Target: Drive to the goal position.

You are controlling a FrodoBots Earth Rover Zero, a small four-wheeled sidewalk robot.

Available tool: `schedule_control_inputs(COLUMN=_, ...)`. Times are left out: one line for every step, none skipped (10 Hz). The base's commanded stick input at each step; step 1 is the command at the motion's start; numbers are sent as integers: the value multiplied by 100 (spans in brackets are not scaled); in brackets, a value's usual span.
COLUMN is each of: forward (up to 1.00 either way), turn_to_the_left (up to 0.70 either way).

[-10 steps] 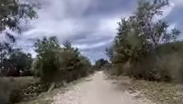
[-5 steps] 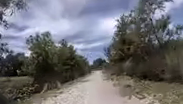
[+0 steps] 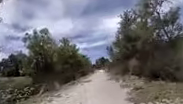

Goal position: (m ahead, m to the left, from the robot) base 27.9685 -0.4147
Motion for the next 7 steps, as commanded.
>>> schedule_control_inputs(forward=85, turn_to_the_left=0)
schedule_control_inputs(forward=85, turn_to_the_left=0)
schedule_control_inputs(forward=85, turn_to_the_left=0)
schedule_control_inputs(forward=85, turn_to_the_left=0)
schedule_control_inputs(forward=85, turn_to_the_left=0)
schedule_control_inputs(forward=85, turn_to_the_left=0)
schedule_control_inputs(forward=85, turn_to_the_left=22)
